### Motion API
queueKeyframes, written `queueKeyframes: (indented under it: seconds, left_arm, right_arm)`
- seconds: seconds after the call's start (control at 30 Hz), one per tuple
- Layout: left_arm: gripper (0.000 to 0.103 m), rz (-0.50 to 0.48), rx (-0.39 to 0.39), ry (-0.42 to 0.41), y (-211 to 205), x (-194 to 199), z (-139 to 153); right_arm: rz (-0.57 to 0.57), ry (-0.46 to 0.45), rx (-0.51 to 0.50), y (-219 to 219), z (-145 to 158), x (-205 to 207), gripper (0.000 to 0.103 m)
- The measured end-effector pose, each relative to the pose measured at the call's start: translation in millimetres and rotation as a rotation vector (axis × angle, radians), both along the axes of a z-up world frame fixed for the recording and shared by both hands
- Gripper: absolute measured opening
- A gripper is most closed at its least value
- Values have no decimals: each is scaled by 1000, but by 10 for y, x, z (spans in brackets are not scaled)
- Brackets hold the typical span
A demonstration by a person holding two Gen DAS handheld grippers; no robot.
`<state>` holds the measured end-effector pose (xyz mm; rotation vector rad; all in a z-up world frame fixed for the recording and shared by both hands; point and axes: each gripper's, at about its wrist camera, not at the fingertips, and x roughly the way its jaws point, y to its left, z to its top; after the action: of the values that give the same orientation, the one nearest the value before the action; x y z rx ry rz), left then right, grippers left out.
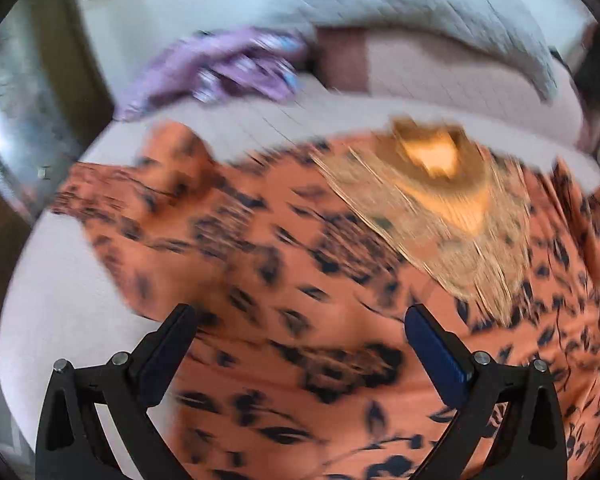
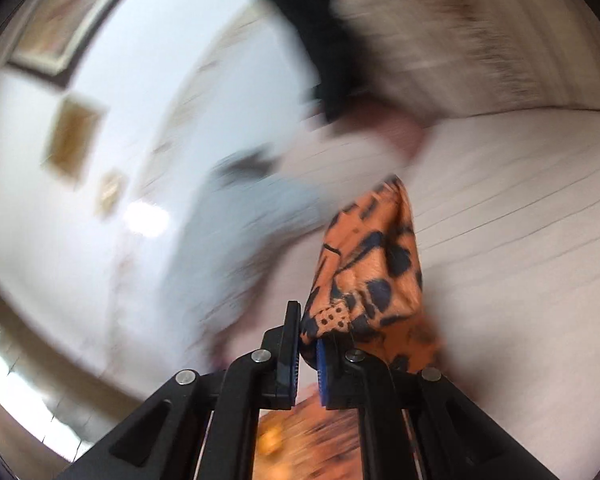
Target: Fold small clothes
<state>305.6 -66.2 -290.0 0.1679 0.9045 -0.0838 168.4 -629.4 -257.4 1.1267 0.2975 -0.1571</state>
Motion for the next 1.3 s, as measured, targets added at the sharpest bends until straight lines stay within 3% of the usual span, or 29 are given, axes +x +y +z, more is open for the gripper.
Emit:
queueKeyframes:
  seconds: [0.1, 0.2, 0.4, 0.43, 0.47, 0.5, 0.53, 0.57, 0.63, 0.73, 0.8, 0.9, 0.97, 1.07, 1.2, 1.3]
  left_arm:
    - [103, 81, 25, -82, 319, 4, 204]
    - [103, 163, 19, -122, 655, 25, 349]
    - [103, 309, -44, -116, 1263, 156, 431]
    - [103, 326, -52, -111, 1334, 165, 415]
    - [103, 341, -67, -104, 1410, 183, 411]
    - [103, 351, -77, -103, 1439, 182, 399]
    - [103, 359, -85, -102, 1458, 180, 386]
    - [103, 366, -95, -97, 1485, 180, 377]
    - [103, 351, -115, -85, 1464, 174, 366]
    - [103, 272, -154, -96, 1304, 135, 400]
    - [103, 181, -196, -88, 1135, 114, 407]
    - [100, 42, -248, -61, 797, 98, 370]
    - [92, -47, -268, -20, 563, 106, 302]
    - [77, -133, -293, 56, 279, 159, 140]
    - [77, -145, -284, 126, 66, 276, -90]
    - [77, -157, -329, 193, 4, 330, -235]
  right_arm:
    - [139, -59, -5, 711, 244, 245, 7]
    - [267, -49, -3, 1483, 261, 575, 7]
    - [493, 104, 130, 2739, -388, 1351, 13]
    - [530, 137, 154, 2889, -498, 1438, 26]
    - [580, 172, 183, 3045, -612, 1523, 57]
    - [632, 208, 213, 3194, -710, 1587, 74]
    - [670, 226, 246, 3335, -813, 1549, 83]
    - [687, 227, 272, 3398, -847, 1531, 83]
    - [709, 190, 240, 3374, -758, 1473, 83]
    - [695, 159, 91, 3144, -454, 1226, 81]
    - [637, 193, -43, 3009, -261, 913, 79]
    - [553, 230, -196, 2698, -167, 629, 60]
    - [502, 256, -215, 2435, -214, 504, 44]
    - [393, 302, -181, 2000, -413, 369, 39]
    - [336, 326, -105, 1623, -586, 436, 39]
    - [297, 322, -96, 1509, -614, 529, 39]
